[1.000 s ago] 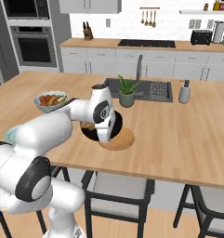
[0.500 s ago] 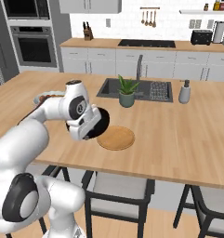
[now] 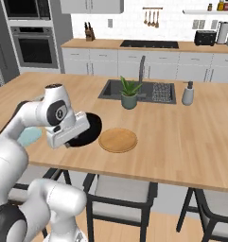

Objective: Pick the chicken drumstick and bell pepper from their plates and place them in the bowl. Then put the bowl in the fridge.

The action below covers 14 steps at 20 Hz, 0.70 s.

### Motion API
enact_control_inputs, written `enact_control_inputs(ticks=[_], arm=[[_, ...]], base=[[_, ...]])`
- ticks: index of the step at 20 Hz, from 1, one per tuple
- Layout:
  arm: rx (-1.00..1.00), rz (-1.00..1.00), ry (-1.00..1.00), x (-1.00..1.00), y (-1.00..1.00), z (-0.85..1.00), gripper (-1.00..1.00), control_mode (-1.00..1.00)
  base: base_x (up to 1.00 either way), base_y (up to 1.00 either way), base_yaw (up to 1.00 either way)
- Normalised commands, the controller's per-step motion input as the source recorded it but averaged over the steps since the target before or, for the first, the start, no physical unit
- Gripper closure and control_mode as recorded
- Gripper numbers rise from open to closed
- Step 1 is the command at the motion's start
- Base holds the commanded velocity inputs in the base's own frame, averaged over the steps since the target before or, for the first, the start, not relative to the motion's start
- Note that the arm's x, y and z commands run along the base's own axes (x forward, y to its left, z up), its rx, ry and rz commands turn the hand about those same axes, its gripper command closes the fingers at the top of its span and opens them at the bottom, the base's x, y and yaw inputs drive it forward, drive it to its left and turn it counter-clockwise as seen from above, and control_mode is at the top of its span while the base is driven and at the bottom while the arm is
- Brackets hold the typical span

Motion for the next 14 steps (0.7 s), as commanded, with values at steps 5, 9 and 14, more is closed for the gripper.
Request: enact_control_inputs(ticks=[5,9,14], arm=[[0.01,-0.17,-0.13,-0.76,0.11,0.00,1.00,-1.00],[0.00,-0.08,-0.11,-0.24,0.00,-0.04,1.00,-1.00],[0.02,-0.04,-0.09,0.00,0.00,-0.05,1.00,-1.00]], base=[[0.00,0.00,0.00],[0.00,0.00,0.00],[0.00,0.00,0.00]])
